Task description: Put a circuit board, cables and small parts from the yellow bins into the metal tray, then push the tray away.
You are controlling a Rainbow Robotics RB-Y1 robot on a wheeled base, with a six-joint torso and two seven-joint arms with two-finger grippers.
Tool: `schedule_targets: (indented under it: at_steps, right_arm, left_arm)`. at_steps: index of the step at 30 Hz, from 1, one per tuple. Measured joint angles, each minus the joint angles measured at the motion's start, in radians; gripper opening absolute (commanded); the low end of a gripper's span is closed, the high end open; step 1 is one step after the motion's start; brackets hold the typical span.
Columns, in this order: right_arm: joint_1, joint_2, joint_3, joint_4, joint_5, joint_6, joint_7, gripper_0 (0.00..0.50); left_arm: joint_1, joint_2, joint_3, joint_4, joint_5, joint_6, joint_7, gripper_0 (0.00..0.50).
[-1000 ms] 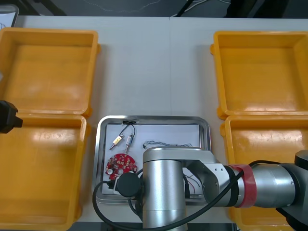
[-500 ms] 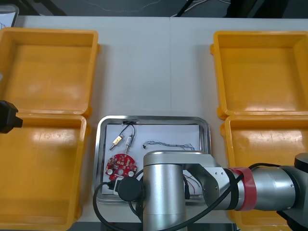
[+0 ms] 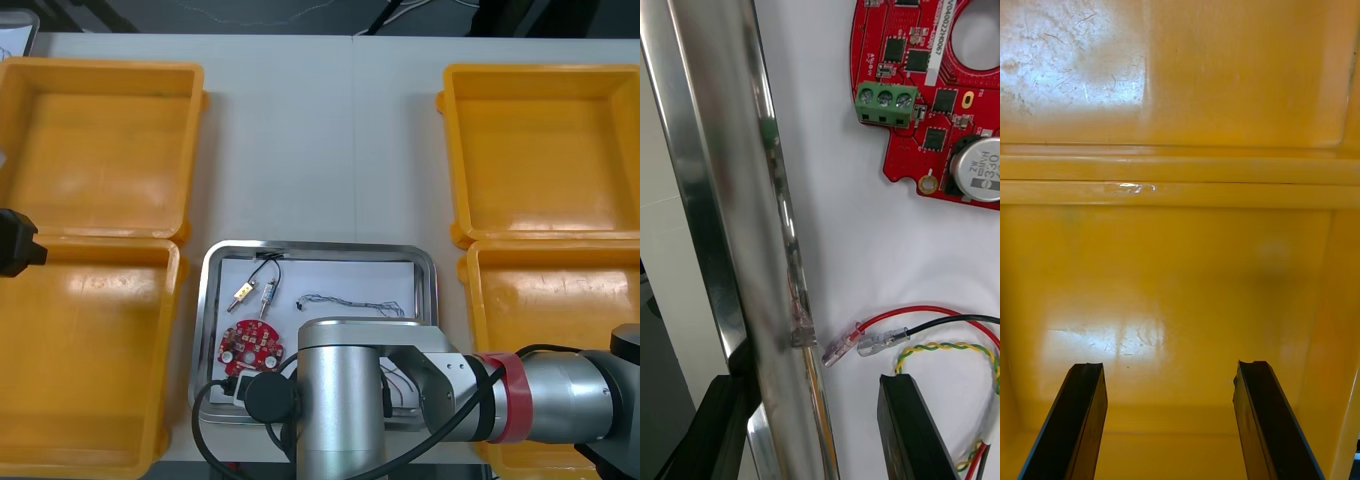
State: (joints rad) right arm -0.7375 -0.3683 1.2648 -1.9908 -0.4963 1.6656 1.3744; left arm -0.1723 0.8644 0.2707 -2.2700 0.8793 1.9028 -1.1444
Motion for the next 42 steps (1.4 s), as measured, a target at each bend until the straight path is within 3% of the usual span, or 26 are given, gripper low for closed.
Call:
schedule_targets:
  at_steps: [42]
  right_arm:
    - [0.025, 0.001, -0.004, -0.017, -0.047, 0.026, 0.007, 0.5]
  left_arm:
    - [0.0, 0.0, 0.0, 0.0, 0.0, 0.0, 0.0, 0.5]
